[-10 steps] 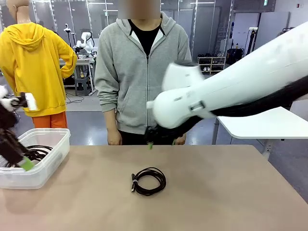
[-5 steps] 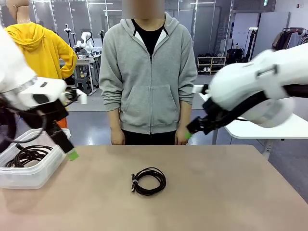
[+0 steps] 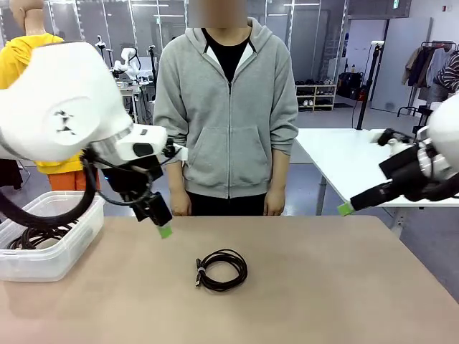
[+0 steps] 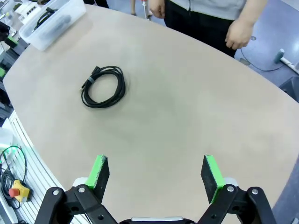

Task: Organize and store the cables.
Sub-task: Place the USB Extension Cable into the Organizing box.

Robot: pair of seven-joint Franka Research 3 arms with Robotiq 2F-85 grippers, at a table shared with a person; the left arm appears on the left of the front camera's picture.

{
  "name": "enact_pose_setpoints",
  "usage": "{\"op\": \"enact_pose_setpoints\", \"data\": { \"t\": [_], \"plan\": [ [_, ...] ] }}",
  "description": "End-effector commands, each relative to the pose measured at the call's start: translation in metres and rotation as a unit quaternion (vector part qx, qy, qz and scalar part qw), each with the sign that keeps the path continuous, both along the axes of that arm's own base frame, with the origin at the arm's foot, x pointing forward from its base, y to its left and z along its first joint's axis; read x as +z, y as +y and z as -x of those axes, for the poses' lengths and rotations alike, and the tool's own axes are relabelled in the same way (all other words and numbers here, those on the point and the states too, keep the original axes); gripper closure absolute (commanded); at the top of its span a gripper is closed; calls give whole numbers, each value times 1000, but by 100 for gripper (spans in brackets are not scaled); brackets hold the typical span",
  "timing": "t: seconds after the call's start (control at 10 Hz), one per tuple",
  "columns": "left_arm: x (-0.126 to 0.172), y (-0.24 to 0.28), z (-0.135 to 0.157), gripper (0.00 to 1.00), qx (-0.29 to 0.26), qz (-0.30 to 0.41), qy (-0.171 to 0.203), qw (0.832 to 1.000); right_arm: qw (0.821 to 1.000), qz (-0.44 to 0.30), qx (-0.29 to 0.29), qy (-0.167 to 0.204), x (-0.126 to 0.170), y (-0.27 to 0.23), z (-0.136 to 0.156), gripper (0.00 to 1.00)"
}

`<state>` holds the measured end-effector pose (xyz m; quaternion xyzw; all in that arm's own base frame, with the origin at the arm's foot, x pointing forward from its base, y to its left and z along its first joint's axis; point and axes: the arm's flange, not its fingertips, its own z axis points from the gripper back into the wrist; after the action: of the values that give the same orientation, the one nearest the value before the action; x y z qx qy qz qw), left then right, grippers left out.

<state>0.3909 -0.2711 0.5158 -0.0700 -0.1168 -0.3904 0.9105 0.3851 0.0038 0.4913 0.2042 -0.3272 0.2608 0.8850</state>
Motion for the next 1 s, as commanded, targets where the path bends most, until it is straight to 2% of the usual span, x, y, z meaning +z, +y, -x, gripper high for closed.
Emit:
{"op": "enact_pose_setpoints", "data": {
  "t": [0.0,0.1,0.3,0.5,0.6,0.9],
  "plan": [
    [-9,-21,-13,0,29,-2,-7,1000,1000,6,14,-17,-14,-25,43,0],
    [-15,-33,-16,0,25,-1,-10,1000,1000,17,6,-9,-16,-40,57,0],
    [-27,-60,-30,0,19,5,-15,1000,1000,12,0,-17,-22,-58,77,0],
    [-38,-83,-47,0,21,-7,-17,1000,999,18,20,-25,-32,-54,87,0],
    [-44,-88,-57,0,27,-14,-25,999,1000,12,-10,-11,16,-74,27,0],
    [-68,-92,-84,0,58,-22,-8,998,1000,12,-10,-11,16,-74,27,0]
  ]
}}
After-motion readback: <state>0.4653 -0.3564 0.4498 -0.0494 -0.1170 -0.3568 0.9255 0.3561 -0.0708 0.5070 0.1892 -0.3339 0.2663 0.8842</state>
